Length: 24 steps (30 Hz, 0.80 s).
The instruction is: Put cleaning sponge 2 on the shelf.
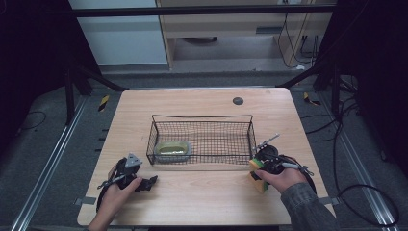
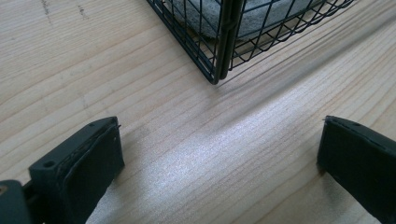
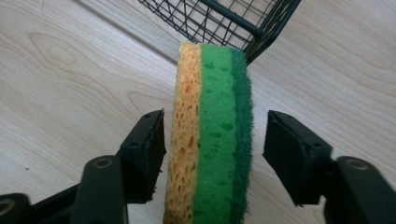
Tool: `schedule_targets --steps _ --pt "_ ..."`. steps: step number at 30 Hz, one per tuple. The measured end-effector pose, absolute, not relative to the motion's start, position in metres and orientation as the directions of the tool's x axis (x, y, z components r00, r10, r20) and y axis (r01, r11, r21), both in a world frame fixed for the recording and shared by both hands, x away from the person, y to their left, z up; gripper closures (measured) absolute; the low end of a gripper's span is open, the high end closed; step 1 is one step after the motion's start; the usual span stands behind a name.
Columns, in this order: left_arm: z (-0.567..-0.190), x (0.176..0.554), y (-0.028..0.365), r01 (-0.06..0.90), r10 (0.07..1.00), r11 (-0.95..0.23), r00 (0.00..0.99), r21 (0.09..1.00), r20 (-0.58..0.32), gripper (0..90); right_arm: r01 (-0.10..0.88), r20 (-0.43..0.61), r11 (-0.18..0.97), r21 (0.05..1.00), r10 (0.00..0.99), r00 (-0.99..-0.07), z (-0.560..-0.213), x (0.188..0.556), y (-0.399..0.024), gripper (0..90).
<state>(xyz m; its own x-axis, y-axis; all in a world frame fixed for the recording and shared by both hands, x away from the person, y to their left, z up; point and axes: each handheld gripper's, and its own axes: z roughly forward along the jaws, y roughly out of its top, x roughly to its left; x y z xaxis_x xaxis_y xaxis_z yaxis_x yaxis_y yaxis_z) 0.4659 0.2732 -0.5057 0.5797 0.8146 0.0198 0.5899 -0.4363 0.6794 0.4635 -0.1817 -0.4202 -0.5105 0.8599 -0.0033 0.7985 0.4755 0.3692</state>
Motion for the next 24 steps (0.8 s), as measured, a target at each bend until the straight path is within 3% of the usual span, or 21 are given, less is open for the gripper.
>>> schedule_targets --steps 5,10,24 --pt "-0.506 0.466 0.273 0.587 0.813 -0.439 0.582 0.68 0.023 0.0 0.805 0.01 0.478 0.352 0.858 -0.514 -0.424 0.467 -0.18 47.6" --pt "-0.506 0.466 0.273 0.587 0.814 -0.436 0.581 0.682 0.02 0.0 0.803 0.025 0.486 0.345 0.851 -0.525 -0.426 0.468 -0.18 62.3" --pt "-0.507 0.465 0.274 0.584 0.814 -0.433 0.581 0.686 0.019 0.0 0.77 0.016 0.476 0.424 0.847 -0.532 -0.404 0.459 -0.199 64.0"
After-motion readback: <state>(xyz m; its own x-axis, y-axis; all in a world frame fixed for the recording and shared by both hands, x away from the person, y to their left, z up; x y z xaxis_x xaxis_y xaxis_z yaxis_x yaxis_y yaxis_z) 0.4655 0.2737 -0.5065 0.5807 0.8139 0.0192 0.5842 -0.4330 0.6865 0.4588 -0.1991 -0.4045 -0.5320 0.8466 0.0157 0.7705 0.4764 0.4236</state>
